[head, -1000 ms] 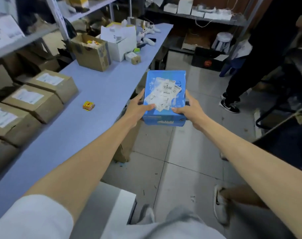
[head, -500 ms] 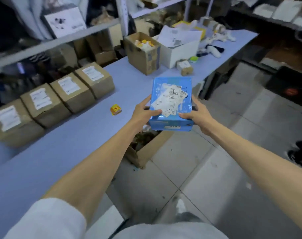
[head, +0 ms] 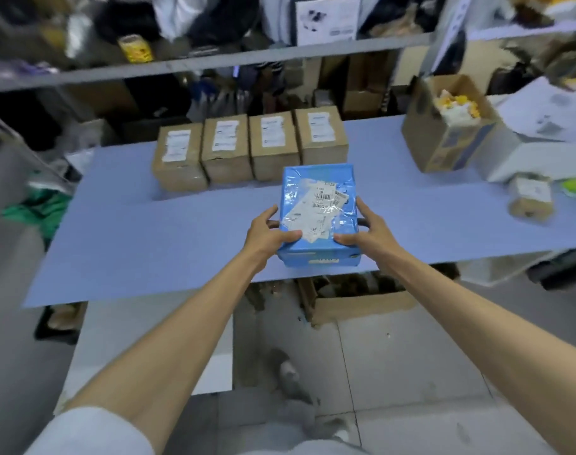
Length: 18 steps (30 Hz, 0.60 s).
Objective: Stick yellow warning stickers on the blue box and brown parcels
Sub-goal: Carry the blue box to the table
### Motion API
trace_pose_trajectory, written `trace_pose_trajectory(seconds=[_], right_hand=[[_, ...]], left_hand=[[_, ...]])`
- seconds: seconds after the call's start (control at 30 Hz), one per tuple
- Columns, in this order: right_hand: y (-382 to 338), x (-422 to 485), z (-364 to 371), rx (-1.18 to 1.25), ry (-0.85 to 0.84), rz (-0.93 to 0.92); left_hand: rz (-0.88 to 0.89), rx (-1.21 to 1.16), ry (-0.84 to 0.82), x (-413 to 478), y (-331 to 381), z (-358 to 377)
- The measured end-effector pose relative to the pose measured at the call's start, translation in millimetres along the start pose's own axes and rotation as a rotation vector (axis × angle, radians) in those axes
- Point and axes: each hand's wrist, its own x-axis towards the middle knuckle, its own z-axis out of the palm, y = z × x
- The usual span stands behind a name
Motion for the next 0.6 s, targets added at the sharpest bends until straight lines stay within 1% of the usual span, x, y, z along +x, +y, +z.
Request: trace_pose_trajectory(seconds=[0.13,0.27,0.37,0.6], right_hand=[[-5.0,31.8,23.8,0.004,-0.066,0.032],[-13.8,56.9,39.9,-0.011,-0.087,0.011],[-15.6,75.0,49.5,-0.021,-0.107,0.043],[-5.1,116.4,61.8,-0.041,-0.122,0.122]], left_hand=[[-0.017,0.011,0.026,24.3,0.6,-27.2],[-0.03,0.025,-0.025,46.2,2.9,-44.7],[-0.053,0.01,-0.048,63.0,3.0,-55.6],[-0.1,-0.01,-0.009,100.0,-9.6,-61.6]])
